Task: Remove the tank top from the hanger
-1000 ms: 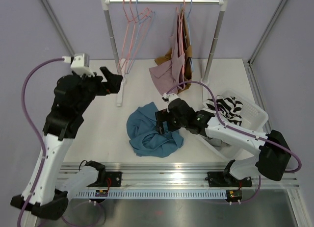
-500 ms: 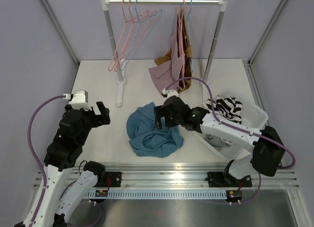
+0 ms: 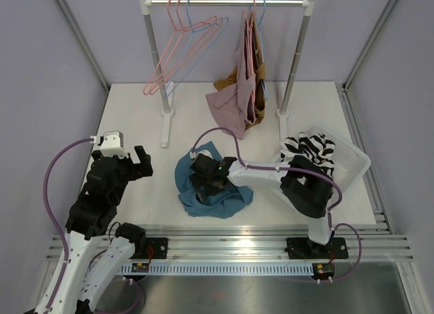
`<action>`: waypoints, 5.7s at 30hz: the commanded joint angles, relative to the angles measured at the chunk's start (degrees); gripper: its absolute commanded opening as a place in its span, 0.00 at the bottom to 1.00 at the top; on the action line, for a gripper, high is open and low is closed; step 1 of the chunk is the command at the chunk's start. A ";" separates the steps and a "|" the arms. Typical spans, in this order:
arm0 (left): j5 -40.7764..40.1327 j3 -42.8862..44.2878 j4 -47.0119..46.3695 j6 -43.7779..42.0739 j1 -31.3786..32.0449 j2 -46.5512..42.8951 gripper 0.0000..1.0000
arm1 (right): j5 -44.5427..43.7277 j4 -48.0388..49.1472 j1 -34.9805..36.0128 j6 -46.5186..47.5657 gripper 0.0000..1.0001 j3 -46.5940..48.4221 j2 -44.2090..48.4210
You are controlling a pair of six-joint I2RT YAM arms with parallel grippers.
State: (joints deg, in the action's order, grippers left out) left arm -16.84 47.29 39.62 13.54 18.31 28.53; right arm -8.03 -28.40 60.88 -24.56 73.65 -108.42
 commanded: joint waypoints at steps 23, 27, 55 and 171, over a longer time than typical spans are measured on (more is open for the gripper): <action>-0.65 -0.71 -4.02 -0.44 -0.20 -1.64 0.99 | -25.26 -13.78 0.99 0.65 0.00 7.30 25.88; -0.74 -0.62 -4.19 -0.36 -0.20 -1.73 0.99 | -29.84 -18.34 0.99 0.56 0.00 10.19 33.79; -4.60 -0.88 -4.11 0.35 -1.08 -3.57 0.99 | -6.59 -13.45 -53.48 -9.45 0.00 -14.74 41.37; 18.94 6.40 -9.47 1.84 -1.69 -0.51 0.99 | 11.28 -35.39 -24.42 11.46 0.00 66.62 11.21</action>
State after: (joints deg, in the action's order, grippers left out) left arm -3.75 48.40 35.83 15.46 16.86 27.20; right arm -1.10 -61.28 34.02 -11.79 140.16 -101.54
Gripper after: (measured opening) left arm 0.988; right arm 0.040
